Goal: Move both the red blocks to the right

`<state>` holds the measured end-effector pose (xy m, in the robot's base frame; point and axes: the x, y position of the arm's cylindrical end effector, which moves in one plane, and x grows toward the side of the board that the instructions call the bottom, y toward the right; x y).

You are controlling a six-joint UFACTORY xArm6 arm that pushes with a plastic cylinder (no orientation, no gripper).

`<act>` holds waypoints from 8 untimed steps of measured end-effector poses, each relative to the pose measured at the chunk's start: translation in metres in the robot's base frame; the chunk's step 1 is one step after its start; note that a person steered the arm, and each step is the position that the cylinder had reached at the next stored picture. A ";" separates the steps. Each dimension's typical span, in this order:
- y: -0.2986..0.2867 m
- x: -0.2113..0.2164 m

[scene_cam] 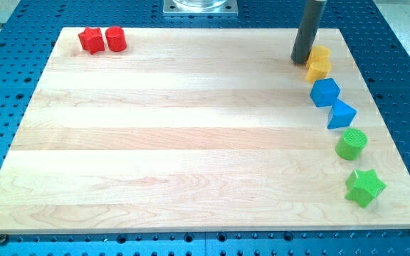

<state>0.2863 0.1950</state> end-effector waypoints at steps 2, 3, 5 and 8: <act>-0.058 0.000; -0.196 0.019; -0.499 -0.023; -0.362 -0.053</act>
<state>0.2334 -0.1670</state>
